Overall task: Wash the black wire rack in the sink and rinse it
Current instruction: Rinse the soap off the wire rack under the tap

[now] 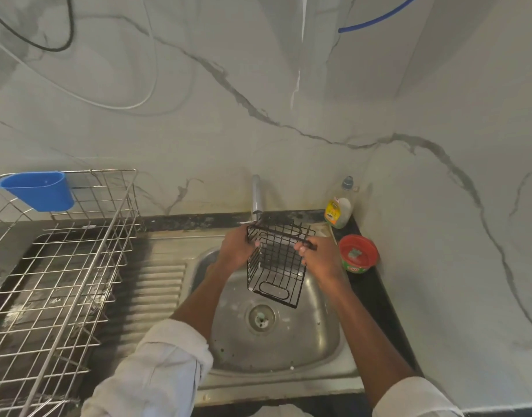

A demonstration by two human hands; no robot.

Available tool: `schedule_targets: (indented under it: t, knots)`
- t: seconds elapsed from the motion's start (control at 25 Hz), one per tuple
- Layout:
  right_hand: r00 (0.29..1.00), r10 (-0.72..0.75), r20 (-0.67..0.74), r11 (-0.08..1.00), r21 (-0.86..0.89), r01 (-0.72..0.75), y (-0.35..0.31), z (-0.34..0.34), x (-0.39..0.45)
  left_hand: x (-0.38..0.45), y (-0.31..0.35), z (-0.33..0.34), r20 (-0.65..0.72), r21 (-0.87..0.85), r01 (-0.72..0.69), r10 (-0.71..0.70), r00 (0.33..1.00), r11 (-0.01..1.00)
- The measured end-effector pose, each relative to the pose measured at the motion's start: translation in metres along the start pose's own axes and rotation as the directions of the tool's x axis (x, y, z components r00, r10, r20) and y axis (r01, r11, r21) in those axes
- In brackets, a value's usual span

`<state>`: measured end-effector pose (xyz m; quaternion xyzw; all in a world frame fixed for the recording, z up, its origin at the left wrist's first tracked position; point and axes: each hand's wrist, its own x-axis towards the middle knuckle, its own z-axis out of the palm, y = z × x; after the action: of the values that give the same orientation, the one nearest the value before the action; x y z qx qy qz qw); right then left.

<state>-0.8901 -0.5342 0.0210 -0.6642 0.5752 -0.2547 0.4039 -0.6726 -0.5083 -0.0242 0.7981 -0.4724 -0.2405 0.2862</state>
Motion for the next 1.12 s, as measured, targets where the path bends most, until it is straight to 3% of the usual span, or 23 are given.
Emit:
schedule_targets:
  t: [0.24,0.44,0.72,0.88,1.12]
  knots:
    - [0.998,-0.065,0.016,0.993,-0.102,0.066,0.005,-0.002,-0.007,-0.004,0.006,0.003,-0.099,-0.006,0.006,-0.007,0.995,1.0]
    - [0.998,-0.037,0.046,0.993,-0.111,0.042,0.0,0.006,-0.008,-0.016,-0.012,0.008,-0.23,-0.03,0.068,-0.073,0.97,0.997]
    - [0.997,-0.014,0.077,0.991,-0.131,0.024,-0.01,0.007,-0.004,-0.021,-0.014,0.001,-0.229,-0.061,0.091,-0.103,0.968,0.994]
    - [1.0,-0.011,0.022,0.992,-0.128,0.013,-0.005,-0.006,0.002,-0.016,-0.004,0.006,-0.21,-0.089,0.073,-0.09,0.974,0.993]
    - [0.947,-0.006,0.32,0.994,-0.101,0.041,0.002,-0.033,0.003,-0.001,0.006,0.006,-0.075,-0.199,0.045,-0.061,0.995,0.979]
